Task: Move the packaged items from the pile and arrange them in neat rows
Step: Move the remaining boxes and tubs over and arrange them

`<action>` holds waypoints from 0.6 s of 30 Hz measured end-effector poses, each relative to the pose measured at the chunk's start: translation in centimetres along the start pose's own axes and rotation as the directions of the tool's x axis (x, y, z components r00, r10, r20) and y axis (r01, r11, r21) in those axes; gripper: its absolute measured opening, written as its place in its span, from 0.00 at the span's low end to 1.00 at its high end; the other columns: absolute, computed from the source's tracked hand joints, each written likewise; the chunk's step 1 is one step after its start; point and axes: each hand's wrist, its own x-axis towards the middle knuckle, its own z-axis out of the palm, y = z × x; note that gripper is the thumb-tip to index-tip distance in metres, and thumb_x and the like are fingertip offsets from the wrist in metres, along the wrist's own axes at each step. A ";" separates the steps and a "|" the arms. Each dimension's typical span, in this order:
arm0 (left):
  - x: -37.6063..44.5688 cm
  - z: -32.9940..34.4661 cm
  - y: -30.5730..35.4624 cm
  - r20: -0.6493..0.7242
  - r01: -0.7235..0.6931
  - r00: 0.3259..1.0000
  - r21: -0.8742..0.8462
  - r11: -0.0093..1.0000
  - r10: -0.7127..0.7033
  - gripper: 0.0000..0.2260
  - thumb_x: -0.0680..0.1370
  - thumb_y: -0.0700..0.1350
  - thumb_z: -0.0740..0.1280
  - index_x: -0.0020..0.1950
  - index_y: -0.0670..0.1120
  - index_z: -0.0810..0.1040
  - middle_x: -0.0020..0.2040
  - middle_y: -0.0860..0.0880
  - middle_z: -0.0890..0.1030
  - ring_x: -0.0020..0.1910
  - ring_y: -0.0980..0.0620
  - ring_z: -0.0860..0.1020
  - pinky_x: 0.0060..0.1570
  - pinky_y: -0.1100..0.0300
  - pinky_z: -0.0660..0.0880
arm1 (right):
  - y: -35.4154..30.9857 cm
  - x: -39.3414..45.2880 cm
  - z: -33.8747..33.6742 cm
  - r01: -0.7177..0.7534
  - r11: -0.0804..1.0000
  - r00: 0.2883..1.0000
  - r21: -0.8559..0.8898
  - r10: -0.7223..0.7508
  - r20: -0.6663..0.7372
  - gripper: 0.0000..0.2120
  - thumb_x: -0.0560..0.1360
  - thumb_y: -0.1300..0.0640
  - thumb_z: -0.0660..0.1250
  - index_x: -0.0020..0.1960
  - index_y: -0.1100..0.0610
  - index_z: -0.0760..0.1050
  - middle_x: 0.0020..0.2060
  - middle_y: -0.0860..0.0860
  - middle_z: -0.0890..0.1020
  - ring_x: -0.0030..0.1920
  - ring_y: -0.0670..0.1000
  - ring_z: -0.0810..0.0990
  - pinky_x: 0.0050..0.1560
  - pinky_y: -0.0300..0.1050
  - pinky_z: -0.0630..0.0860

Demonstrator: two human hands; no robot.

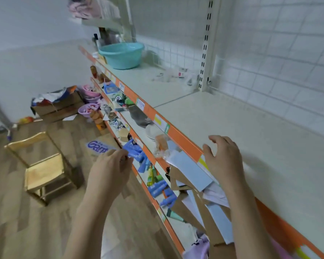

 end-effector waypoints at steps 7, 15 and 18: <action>10.9 6.2 -4.6 0.147 -0.022 0.988 -0.117 0.993 0.039 0.12 0.76 0.48 0.64 0.57 0.47 0.78 0.56 0.47 0.80 0.53 0.46 0.76 0.47 0.56 0.73 | -1.8 7.8 6.6 -0.069 0.993 0.997 -0.097 0.072 0.030 0.16 0.77 0.55 0.61 0.63 0.58 0.71 0.59 0.53 0.75 0.59 0.53 0.71 0.54 0.43 0.67; 28.6 10.7 -9.6 0.161 -0.240 0.946 -0.235 0.942 0.281 0.11 0.77 0.47 0.64 0.57 0.46 0.78 0.53 0.47 0.80 0.51 0.46 0.76 0.46 0.57 0.70 | -5.9 18.4 15.0 -0.248 0.954 0.969 -0.165 0.246 -0.032 0.20 0.76 0.54 0.62 0.66 0.58 0.68 0.62 0.55 0.72 0.61 0.56 0.70 0.60 0.46 0.65; 34.0 11.6 -11.4 0.180 -0.284 0.923 -0.276 0.918 0.340 0.11 0.76 0.45 0.66 0.56 0.43 0.79 0.52 0.45 0.80 0.49 0.42 0.76 0.47 0.53 0.74 | -7.7 23.0 17.3 -0.296 0.936 0.955 -0.191 0.294 -0.042 0.24 0.76 0.53 0.62 0.69 0.60 0.63 0.65 0.57 0.68 0.65 0.57 0.66 0.62 0.46 0.63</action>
